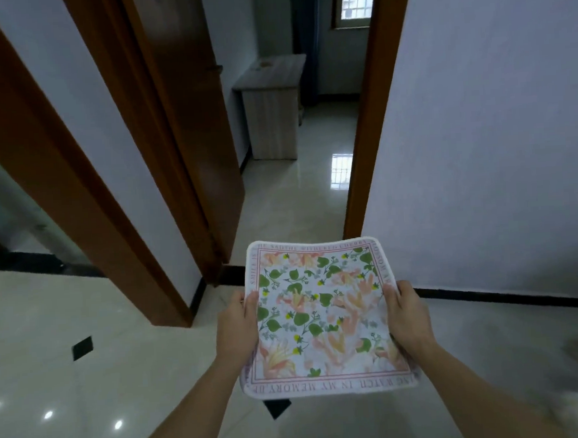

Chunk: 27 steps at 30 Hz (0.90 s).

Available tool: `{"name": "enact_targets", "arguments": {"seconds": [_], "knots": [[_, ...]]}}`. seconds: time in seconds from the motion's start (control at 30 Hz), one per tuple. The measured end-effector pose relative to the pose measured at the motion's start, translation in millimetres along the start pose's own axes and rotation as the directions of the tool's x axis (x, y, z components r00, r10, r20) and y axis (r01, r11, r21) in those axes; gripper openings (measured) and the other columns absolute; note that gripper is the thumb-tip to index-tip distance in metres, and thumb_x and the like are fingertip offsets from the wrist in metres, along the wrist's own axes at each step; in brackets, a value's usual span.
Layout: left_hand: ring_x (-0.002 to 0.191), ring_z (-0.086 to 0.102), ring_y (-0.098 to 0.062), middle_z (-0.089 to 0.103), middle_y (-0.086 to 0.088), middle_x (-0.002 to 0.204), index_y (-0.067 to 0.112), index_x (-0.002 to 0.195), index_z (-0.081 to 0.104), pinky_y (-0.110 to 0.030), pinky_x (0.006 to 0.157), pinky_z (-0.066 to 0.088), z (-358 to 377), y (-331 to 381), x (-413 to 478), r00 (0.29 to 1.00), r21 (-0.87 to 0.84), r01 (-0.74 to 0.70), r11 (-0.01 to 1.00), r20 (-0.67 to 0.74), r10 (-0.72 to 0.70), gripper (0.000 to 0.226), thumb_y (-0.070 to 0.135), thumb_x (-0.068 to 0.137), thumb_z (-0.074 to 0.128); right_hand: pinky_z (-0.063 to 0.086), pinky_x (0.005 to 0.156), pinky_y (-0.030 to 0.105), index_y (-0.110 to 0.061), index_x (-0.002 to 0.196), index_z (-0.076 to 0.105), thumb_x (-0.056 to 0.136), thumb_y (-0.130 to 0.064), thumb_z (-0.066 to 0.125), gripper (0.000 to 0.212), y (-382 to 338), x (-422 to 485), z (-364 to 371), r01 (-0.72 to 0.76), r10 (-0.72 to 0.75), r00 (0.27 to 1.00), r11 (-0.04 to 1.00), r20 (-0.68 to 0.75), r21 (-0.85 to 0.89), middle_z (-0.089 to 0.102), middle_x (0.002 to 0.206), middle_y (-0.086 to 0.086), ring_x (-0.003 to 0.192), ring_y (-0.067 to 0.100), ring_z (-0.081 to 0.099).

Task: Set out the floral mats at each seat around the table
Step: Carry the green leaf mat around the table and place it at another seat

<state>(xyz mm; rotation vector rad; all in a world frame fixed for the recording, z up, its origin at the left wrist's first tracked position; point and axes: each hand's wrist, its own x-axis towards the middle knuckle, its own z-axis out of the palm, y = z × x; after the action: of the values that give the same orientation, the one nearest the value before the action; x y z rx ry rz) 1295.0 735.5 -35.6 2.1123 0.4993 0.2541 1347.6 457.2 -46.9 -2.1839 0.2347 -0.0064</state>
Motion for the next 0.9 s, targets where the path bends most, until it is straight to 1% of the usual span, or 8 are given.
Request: {"name": "enact_targets", "arguments": {"seconds": [0.13, 0.2, 0.27, 0.47, 0.57, 0.67, 0.77, 0.9], "knots": [[0.066, 0.061, -0.019, 0.061, -0.003, 0.073, 0.013, 0.085, 0.051, -0.033, 0.053, 0.043, 46.0, 26.0, 46.8, 0.994, -0.012, -0.044, 0.999, 0.1, 0.045, 0.028, 0.034, 0.102, 0.044, 0.047, 0.049, 0.03, -0.017, 0.091, 0.05, 0.102, -0.039, 0.037, 0.027, 9.4, 35.8, -24.0, -0.063, 0.065, 0.994, 0.998, -0.092, 0.018, 0.064, 0.078, 0.001, 0.065, 0.017, 0.064], [0.069, 0.063, -0.017, 0.064, -0.002, 0.076, 0.014, 0.086, 0.053, -0.033, 0.056, 0.047, 70.5, 42.0, 68.8, 0.987, -0.033, -0.052, 0.998, 0.148, 0.056, 0.027, 0.035, 0.102, 0.044, 0.039, 0.046, 0.024, -0.012, 0.091, 0.051, 0.102, -0.035, 0.038, 0.029, 14.9, 55.4, -36.4, -0.084, 0.085, 0.987, 0.996, -0.138, 0.014, 0.062, 0.078, 0.003, 0.064, 0.012, 0.06], [0.071, 0.064, -0.017, 0.065, -0.002, 0.078, 0.014, 0.086, 0.055, -0.036, 0.06, 0.05, 95.3, 56.8, 90.9, 0.98, -0.04, -0.063, 0.997, 0.186, 0.07, 0.028, 0.035, 0.101, 0.045, 0.036, 0.046, 0.024, -0.011, 0.089, 0.051, 0.102, -0.035, 0.038, 0.03, 23.8, 77.3, -46.4, -0.11, 0.111, 0.977, 0.994, -0.181, 0.018, 0.061, 0.078, 0.004, 0.064, 0.012, 0.059], [0.071, 0.067, -0.019, 0.068, -0.002, 0.078, 0.017, 0.085, 0.054, -0.041, 0.063, 0.055, 181.7, 109.4, 161.7, 0.952, -0.017, -0.137, 0.99, 0.275, 0.136, 0.029, 0.039, 0.101, 0.044, 0.041, 0.051, 0.032, -0.009, 0.088, 0.051, 0.102, -0.035, 0.039, 0.031, 53.7, 161.9, -74.7, -0.163, 0.193, 0.945, 0.978, -0.266, 0.13, 0.061, 0.079, 0.006, 0.07, 0.02, 0.061], [0.072, 0.068, -0.018, 0.068, -0.003, 0.081, 0.02, 0.086, 0.053, -0.044, 0.066, 0.057, 226.1, 143.2, 193.2, 0.939, 0.002, -0.138, 0.99, 0.317, 0.131, 0.028, 0.041, 0.101, 0.042, 0.04, 0.048, 0.027, -0.009, 0.092, 0.052, 0.102, -0.035, 0.039, 0.03, 62.9, 199.2, -97.8, -0.192, 0.239, 0.926, 0.965, -0.292, 0.178, 0.061, 0.08, 0.005, 0.067, 0.016, 0.061], [0.071, 0.067, -0.018, 0.068, -0.002, 0.08, 0.021, 0.084, 0.052, -0.046, 0.067, 0.057, 273.4, 183.0, 218.0, 0.916, 0.014, -0.194, 0.981, 0.361, 0.176, 0.028, 0.041, 0.101, 0.042, 0.04, 0.045, 0.024, -0.011, 0.092, 0.051, 0.102, -0.034, 0.039, 0.028, 74.3, 236.8, -130.0, -0.234, 0.284, 0.903, 0.954, -0.322, 0.187, 0.062, 0.078, 0.003, 0.065, 0.015, 0.062], [0.071, 0.066, -0.02, 0.067, -0.003, 0.079, 0.018, 0.085, 0.052, -0.047, 0.065, 0.056, 320.1, 229.6, 232.7, 0.883, -0.007, -0.247, 0.969, 0.41, 0.228, 0.028, 0.039, 0.101, 0.043, 0.041, 0.05, 0.029, -0.01, 0.093, 0.052, 0.102, -0.035, 0.039, 0.03, 90.4, 270.2, -167.0, -0.251, 0.316, 0.858, 0.946, -0.406, 0.207, 0.061, 0.078, 0.003, 0.068, 0.017, 0.061], [0.067, 0.067, -0.02, 0.067, -0.002, 0.076, 0.019, 0.084, 0.052, -0.049, 0.062, 0.057, 377.1, 271.2, 240.6, 0.828, -0.017, -0.311, 0.95, 0.487, 0.279, 0.03, 0.043, 0.1, 0.043, 0.048, 0.051, 0.031, -0.017, 0.095, 0.053, 0.101, -0.039, 0.039, 0.027, 121.8, 292.5, -204.8, -0.279, 0.376, 0.802, 0.923, -0.463, 0.267, 0.064, 0.08, 0.0, 0.07, 0.02, 0.066]]}}
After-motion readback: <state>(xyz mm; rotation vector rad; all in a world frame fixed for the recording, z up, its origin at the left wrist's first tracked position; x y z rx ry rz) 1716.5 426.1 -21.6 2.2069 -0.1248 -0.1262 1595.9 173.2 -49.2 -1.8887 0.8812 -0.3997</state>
